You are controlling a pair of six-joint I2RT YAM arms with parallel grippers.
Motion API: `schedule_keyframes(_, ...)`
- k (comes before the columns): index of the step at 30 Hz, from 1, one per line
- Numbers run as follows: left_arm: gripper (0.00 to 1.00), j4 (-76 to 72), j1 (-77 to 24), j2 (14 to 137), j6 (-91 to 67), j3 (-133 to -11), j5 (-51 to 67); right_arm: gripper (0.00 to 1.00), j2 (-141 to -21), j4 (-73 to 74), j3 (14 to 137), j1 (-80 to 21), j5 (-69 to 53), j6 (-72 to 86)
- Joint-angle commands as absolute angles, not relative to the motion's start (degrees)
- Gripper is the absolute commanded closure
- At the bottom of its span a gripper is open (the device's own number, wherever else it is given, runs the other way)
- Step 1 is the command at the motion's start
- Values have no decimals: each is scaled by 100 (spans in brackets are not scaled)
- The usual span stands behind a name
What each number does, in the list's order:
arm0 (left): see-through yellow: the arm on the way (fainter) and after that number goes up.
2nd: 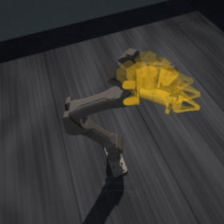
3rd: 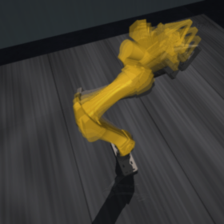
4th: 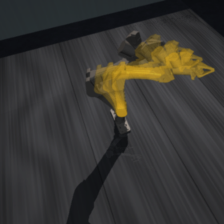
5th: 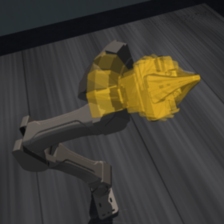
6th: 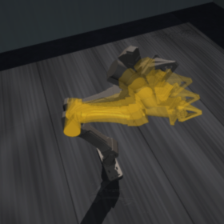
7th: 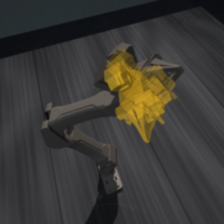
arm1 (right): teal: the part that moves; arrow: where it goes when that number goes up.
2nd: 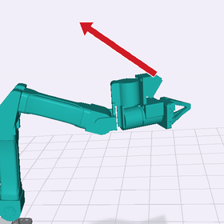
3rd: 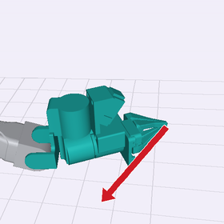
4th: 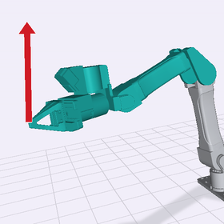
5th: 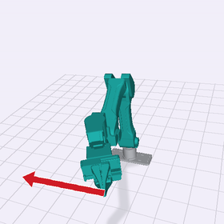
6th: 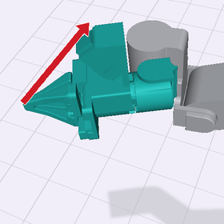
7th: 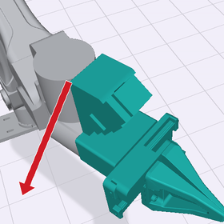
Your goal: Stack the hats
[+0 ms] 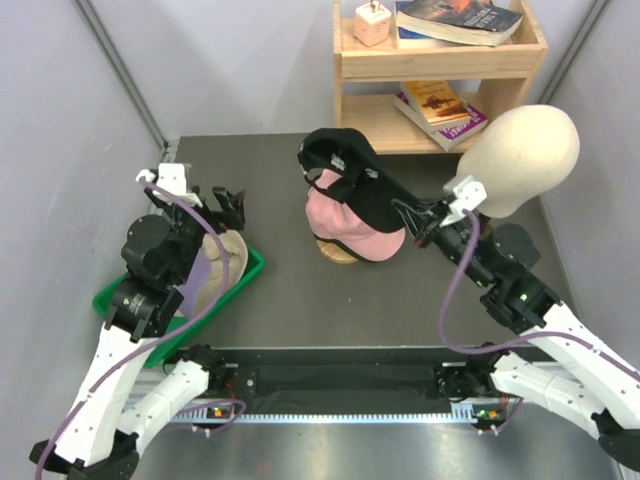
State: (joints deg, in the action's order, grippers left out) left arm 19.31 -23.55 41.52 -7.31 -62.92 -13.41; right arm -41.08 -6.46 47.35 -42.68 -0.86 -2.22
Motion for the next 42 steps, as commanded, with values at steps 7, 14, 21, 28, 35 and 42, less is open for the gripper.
schedule_keyframes(7,1,141,-2355,3840,-1010,-5897,2142,100,-5062,308,5976,-4702,1529,-1608)
schedule_keyframes(14,3,-940,-2355,4886,-2214,-5862,3419,100,-5220,62,6020,-4948,1468,-1468)
schedule_keyframes(21,2,-388,-2364,5484,-1987,-6301,2497,100,-5388,44,6223,-5185,1328,-1512)
schedule_keyframes(28,2,-255,-2382,6072,-1811,-6592,1329,100,-5239,-202,6170,-5300,985,-1538)
schedule_keyframes(35,2,-342,-2505,6565,-1459,-6881,387,100,-5142,-228,6187,-5317,1326,-1959)
schedule_keyframes(42,1,-729,-2672,6899,-977,-7154,-234,100,-5256,-711,6170,-5317,1986,-2872)
